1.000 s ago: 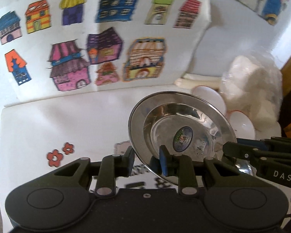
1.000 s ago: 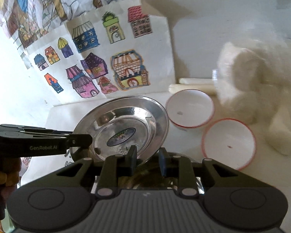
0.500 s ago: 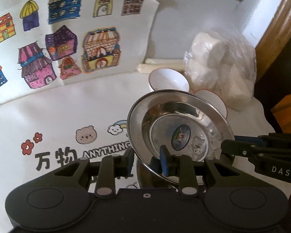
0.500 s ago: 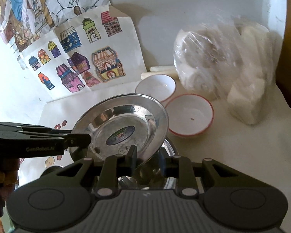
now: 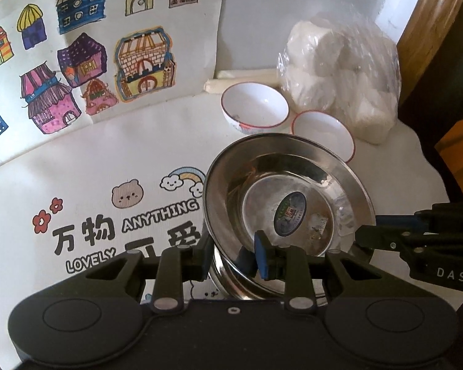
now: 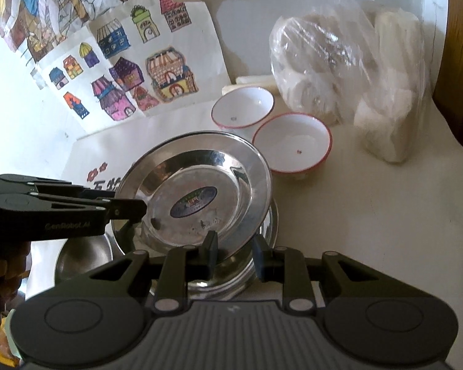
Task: Organize plates and bowls
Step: 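Lift the small plate, set it on the plate stack, open the left gripper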
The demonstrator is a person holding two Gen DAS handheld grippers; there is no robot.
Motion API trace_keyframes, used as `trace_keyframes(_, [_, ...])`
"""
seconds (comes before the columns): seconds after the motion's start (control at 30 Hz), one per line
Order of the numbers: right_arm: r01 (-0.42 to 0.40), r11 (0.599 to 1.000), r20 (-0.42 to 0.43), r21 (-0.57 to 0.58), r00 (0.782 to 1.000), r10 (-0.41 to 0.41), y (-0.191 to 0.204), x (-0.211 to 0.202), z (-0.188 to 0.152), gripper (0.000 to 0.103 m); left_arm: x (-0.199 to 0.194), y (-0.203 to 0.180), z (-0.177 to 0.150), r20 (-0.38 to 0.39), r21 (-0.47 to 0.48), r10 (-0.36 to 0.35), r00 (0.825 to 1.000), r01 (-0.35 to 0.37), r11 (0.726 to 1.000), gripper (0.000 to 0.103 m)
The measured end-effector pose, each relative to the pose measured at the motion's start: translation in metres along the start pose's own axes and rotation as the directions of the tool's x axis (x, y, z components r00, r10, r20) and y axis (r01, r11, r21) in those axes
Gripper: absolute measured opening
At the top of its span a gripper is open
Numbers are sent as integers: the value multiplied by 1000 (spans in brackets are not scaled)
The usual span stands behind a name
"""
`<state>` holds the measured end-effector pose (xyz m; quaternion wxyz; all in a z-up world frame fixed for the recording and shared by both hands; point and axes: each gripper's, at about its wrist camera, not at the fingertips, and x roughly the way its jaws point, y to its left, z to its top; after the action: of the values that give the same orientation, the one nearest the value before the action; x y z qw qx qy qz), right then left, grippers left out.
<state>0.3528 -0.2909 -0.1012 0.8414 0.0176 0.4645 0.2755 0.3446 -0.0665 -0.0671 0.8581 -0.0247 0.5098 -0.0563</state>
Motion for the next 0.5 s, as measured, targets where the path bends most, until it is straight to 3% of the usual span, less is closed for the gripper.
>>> trace_keyframes(0.4, [-14, 998, -57, -55, 998, 11, 6, 5, -7, 27, 5, -6, -6, -37, 30, 40, 999, -39, 999, 30])
trace_keyframes(0.43, [-30, 998, -57, -57, 998, 27, 6, 4, -7, 21, 6, -6, -6, -43, 29, 26, 999, -25, 999, 29])
trace_keyframes(0.5, [-53, 995, -56, -83, 997, 49, 11, 4, -6, 20, 7, -10, -8, -53, 35, 9, 999, -7, 999, 29])
